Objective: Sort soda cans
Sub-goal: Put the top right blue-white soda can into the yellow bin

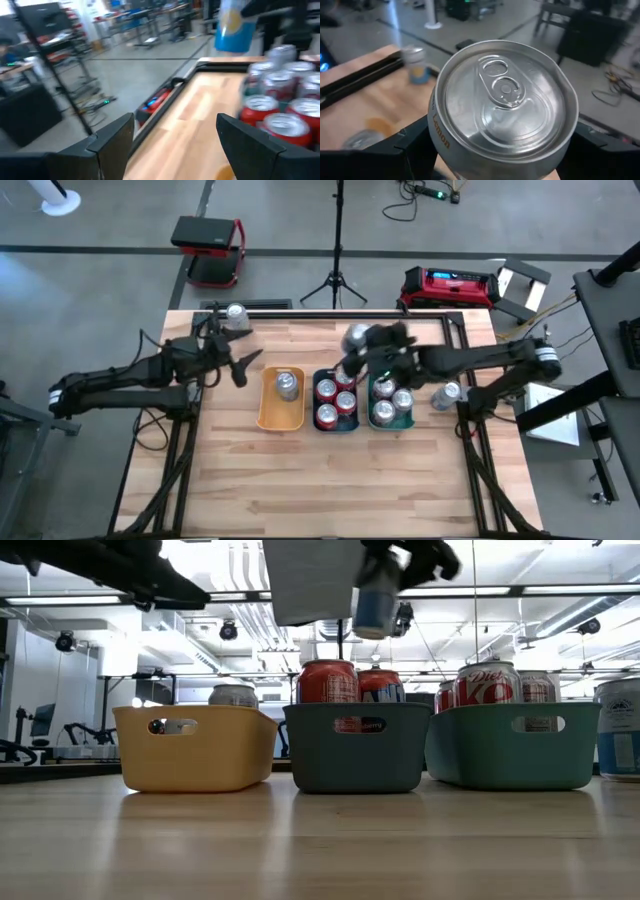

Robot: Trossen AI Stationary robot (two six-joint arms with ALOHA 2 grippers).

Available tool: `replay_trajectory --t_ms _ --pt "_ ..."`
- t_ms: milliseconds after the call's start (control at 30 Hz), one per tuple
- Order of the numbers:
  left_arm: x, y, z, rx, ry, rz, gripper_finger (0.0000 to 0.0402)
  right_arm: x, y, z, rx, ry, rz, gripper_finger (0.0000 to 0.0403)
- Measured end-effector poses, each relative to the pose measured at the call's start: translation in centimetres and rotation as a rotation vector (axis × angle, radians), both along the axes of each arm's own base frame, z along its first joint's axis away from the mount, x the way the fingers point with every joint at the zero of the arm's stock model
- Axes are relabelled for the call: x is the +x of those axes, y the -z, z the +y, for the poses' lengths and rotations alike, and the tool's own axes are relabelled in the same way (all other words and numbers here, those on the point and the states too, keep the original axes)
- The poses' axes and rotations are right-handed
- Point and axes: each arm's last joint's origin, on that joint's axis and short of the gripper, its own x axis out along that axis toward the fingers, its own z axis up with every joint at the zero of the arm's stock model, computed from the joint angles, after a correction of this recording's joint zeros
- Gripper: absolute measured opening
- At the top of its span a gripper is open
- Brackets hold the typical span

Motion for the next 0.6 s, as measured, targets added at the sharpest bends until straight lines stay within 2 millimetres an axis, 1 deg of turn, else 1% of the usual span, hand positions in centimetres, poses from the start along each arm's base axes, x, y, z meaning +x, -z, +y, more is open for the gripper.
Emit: replay_trajectory --t_ms 200,300,400,500,600 --pt "-1.6 -0.2 -0.6 0.005 0.072 -0.059 0.0267 5.2 0.9 3.0 -0.039 -0.152 0.081 0.0298" --pt "-2.2 0.0 -0.9 0.005 0.131 -0.088 0.0267 7.5 1.4 4.1 -0.035 -0.229 0.091 0.0298" --pt "-2.4 0.4 -1.2 0.0 0.228 -0.103 0.0267 9.2 2.4 4.8 -0.025 -0.27 0.112 0.03" --pt "-2.4 0.6 -1.4 -0.009 0.299 -0.104 0.0267 10.3 3.4 5.1 -0.018 -0.313 0.118 0.0299" --pt "-2.2 0.7 -1.6 -0.053 0.381 -0.107 0.0267 11.2 3.6 5.3 -0.011 -0.386 0.083 0.0299"
